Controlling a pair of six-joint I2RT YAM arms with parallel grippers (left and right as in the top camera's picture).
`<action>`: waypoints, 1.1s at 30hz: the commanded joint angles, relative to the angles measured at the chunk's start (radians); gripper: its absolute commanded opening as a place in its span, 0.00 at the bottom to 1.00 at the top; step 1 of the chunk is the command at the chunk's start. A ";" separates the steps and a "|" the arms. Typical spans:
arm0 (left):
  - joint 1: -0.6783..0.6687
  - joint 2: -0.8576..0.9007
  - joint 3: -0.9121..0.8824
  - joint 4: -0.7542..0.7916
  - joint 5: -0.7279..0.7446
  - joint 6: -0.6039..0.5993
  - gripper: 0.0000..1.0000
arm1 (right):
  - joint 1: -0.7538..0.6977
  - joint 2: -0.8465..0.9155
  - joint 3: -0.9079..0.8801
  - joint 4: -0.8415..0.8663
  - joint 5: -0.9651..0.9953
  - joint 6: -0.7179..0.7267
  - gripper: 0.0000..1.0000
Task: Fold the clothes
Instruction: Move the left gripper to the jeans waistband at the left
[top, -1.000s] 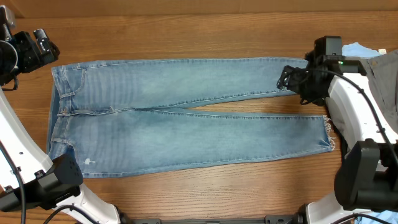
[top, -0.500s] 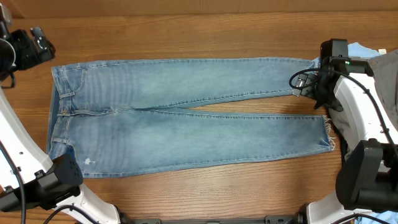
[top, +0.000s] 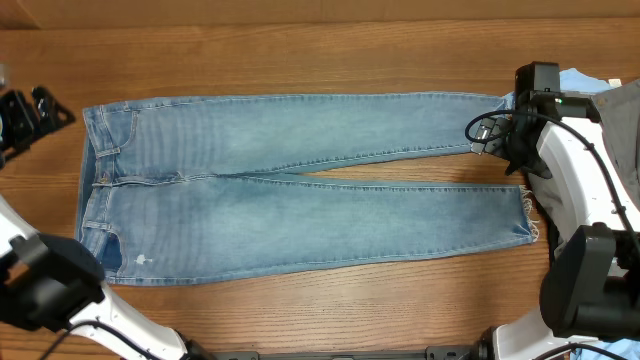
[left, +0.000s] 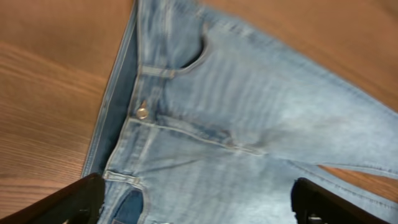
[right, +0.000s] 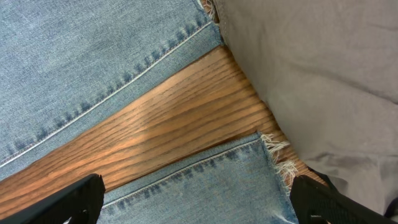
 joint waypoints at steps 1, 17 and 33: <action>0.028 0.135 -0.069 0.011 0.055 0.082 0.95 | -0.002 -0.008 0.030 0.006 0.014 -0.003 1.00; 0.020 0.447 -0.092 0.099 0.066 0.088 0.81 | -0.002 -0.008 0.030 0.006 0.014 -0.003 1.00; 0.012 0.447 -0.166 0.139 0.043 0.084 0.68 | -0.002 -0.008 0.030 0.006 0.014 -0.003 1.00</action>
